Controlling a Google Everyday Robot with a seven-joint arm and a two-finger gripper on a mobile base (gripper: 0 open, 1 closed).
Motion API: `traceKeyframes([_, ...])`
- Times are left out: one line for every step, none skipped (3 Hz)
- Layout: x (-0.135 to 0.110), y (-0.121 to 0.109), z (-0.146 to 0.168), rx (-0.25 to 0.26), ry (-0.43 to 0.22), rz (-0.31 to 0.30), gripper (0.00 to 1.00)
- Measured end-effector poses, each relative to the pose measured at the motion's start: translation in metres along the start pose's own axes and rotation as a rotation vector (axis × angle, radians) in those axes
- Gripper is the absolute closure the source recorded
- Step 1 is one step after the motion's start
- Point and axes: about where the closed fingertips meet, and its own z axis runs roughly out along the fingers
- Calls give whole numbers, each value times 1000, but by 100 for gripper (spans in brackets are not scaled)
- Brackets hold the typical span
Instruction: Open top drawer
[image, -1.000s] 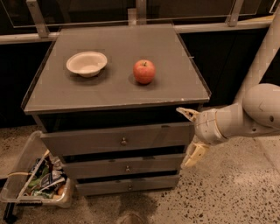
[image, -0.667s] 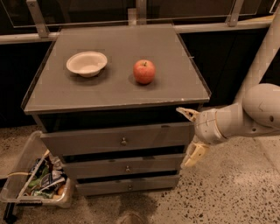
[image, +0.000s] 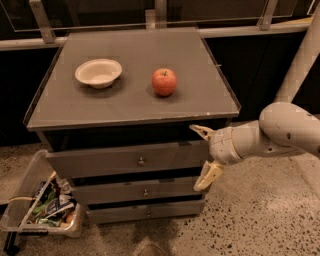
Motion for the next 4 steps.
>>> traceKeyframes([2,-5,22,-5,-26,5,0])
traceKeyframes([5,-13,44,-10,-48,3,0])
traceKeyframes([9,-22,60,-11,-61,5,0])
traceKeyframes([15,-34,74,-11,-60,10,0])
